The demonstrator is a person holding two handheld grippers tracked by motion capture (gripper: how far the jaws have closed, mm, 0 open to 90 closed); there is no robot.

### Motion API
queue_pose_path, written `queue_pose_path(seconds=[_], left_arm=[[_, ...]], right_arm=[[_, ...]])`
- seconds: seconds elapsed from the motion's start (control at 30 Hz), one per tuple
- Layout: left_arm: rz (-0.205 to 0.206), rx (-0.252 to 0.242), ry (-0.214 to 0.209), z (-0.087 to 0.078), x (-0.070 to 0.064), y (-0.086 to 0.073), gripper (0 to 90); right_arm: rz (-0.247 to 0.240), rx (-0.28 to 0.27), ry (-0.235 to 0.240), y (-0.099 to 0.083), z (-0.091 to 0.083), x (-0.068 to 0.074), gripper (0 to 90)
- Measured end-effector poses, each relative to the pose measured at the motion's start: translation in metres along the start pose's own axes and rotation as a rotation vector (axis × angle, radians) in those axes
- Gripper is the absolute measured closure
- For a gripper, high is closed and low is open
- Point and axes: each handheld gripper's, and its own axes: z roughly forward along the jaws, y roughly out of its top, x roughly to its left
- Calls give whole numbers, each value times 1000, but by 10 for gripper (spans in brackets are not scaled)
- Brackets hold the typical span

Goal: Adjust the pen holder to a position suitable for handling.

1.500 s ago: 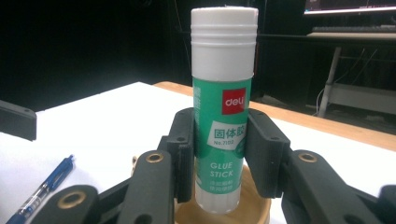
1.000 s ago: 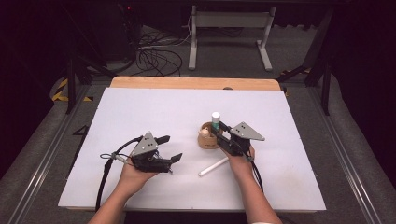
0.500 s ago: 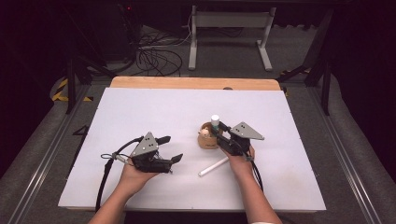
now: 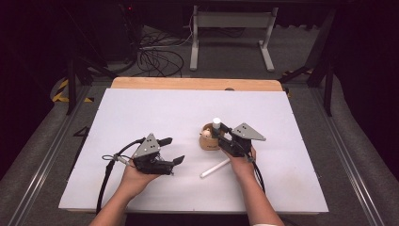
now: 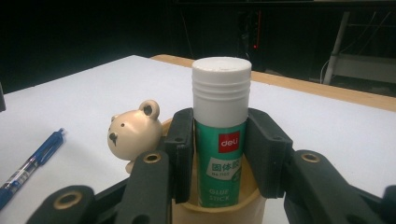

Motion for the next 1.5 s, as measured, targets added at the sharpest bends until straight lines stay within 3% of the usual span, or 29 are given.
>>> queue_pose_path(seconds=[0.77,1.27,1.5], left_arm=[[4,2,2,1,0,0,226],[-1,2,5,0,1,-1,225],[1,0,11,-1,1,-1,226]], right_arm=[[12,-1,18,0,1,-2,616],[2,-38,27,4,-4,-2,494],[-18,-46,25,10,-10,0,384]])
